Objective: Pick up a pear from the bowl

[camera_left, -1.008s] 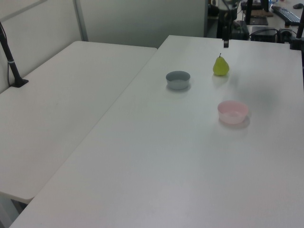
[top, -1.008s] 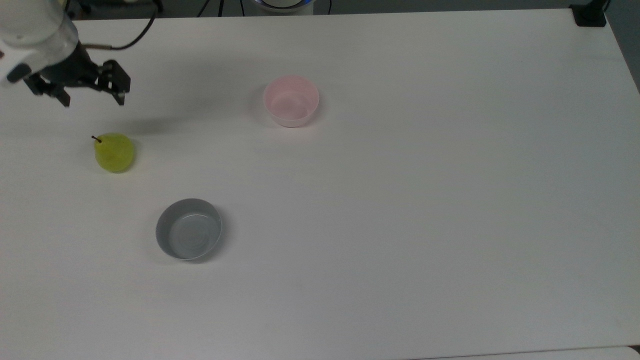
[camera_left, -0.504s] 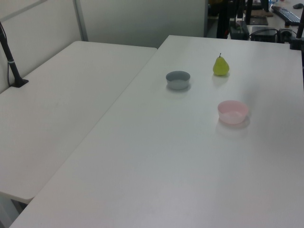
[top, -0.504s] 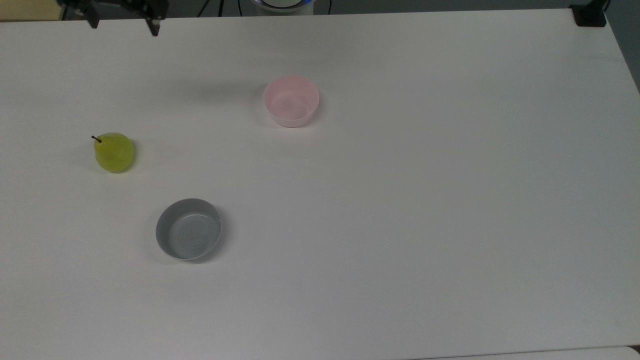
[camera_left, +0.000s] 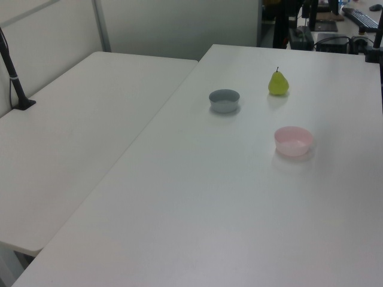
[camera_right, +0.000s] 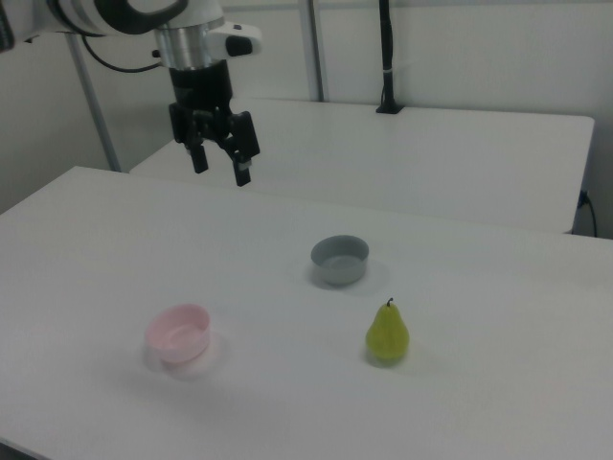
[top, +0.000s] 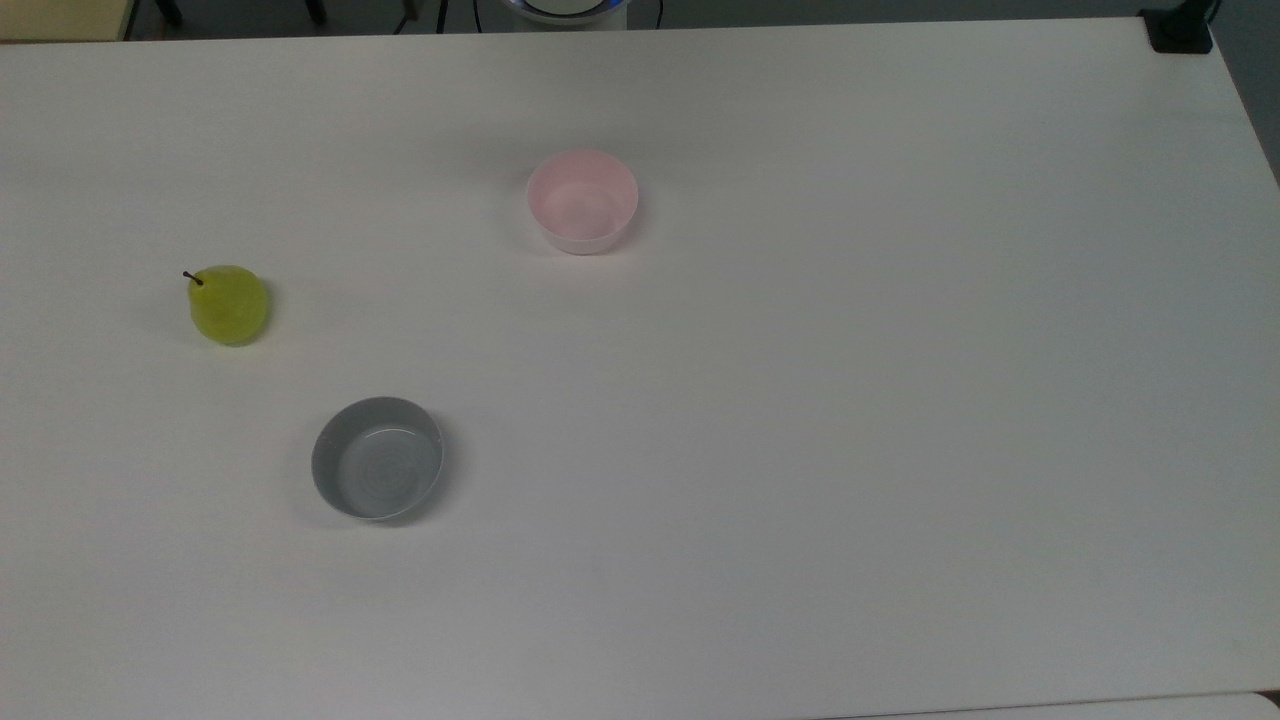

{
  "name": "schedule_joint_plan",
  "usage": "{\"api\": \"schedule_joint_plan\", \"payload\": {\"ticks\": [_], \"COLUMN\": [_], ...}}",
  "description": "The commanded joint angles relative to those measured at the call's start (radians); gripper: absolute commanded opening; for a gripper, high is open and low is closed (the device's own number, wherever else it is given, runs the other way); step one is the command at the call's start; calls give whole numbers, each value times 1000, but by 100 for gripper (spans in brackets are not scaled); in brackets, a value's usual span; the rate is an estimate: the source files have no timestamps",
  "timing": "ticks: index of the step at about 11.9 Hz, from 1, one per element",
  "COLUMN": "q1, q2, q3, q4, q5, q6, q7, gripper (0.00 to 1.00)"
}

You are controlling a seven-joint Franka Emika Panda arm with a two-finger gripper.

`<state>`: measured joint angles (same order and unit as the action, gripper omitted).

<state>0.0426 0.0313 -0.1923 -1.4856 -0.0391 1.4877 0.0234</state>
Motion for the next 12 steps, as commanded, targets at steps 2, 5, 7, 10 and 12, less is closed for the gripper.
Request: {"api": "schedule_joint_plan", "payload": {"ticks": [2, 5, 7, 10, 12], "q1": [34, 8, 5, 5, 6], "q2": [-80, -67, -62, -62, -65], "q3": [-3, 8, 16, 28, 30], "q4": [-148, -141, -136, -136, -136], "q5": [39, 59, 59, 59, 59], "q6": [162, 178, 180, 178, 177], "q7": [-22, -250, -228, -133, -94], "gripper": [100, 100, 100, 100, 100]}}
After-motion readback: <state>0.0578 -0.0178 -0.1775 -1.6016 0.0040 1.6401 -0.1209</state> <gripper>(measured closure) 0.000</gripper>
